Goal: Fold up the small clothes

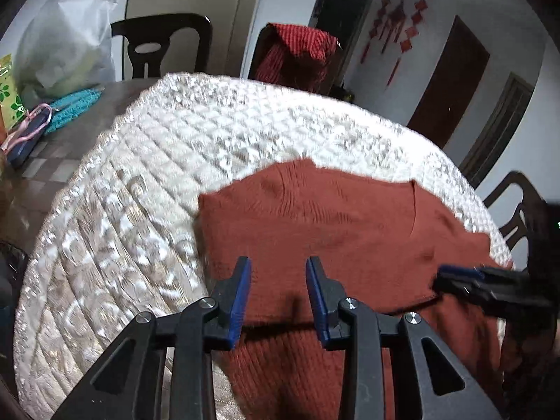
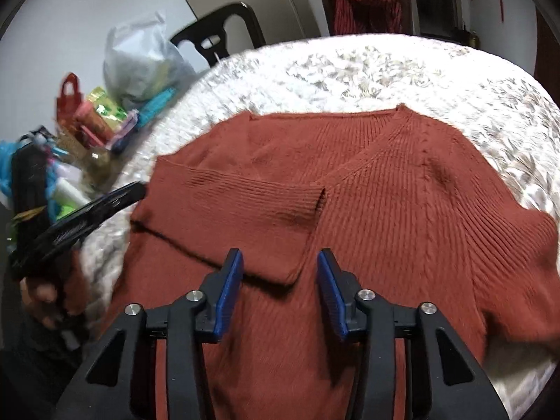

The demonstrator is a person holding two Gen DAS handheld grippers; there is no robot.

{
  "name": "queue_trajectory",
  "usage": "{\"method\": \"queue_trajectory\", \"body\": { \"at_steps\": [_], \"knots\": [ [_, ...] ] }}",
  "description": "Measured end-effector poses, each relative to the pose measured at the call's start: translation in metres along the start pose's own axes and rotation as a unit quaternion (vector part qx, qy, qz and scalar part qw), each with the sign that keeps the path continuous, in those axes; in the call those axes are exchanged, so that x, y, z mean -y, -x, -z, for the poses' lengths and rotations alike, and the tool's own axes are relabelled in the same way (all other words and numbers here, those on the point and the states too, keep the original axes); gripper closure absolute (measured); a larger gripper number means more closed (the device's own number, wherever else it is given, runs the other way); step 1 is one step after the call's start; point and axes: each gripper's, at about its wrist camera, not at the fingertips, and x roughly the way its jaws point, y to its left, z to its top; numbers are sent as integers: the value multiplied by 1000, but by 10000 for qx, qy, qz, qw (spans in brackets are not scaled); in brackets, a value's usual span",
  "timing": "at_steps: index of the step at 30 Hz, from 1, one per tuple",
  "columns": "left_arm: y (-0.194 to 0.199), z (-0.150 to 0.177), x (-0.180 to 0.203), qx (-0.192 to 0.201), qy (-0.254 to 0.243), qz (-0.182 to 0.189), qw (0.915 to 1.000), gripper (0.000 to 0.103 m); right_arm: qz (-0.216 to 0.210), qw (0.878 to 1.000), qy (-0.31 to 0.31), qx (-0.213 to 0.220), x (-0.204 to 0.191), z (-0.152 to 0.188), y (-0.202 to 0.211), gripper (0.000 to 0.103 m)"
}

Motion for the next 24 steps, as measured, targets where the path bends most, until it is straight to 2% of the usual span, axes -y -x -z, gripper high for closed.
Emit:
{"method": "queue_trajectory", "body": {
  "at_steps": [1,2,3,4,9,12,15,21,24],
  "knots": [
    [-6,2,1,-60,-33,-2,10000,68,39,10000,29,83,0,-3,-3,74],
    [-7,4,2,-67,-76,-39,9999,68,90,9999,31,65,0,-6,-3,82],
    [-9,4,2,-42,-155,-103,9998,68,108,9999,17,73,0,-8,-3,94],
    [-8,4,4,-32,-189,-123,9997,68,100,9999,25,84,-1,-9,-3,99],
    [-5,4,2,-7,-114,-44,9999,68,169,9987,156,462,-3,-14,12,99],
    [-6,4,2,-15,-109,-76,9999,68,141,9998,26,138,6,-11,-5,99],
    [1,3,2,43,-100,-17,9999,68,152,9996,11,223,4,-9,4,99],
    [-5,-9,0,67,-100,-216,9997,68,124,9987,39,498,1,-21,15,97],
    [-19,-7,3,-134,-186,-398,9989,68,47,9996,0,287,3,-26,-4,96]
  ]
}}
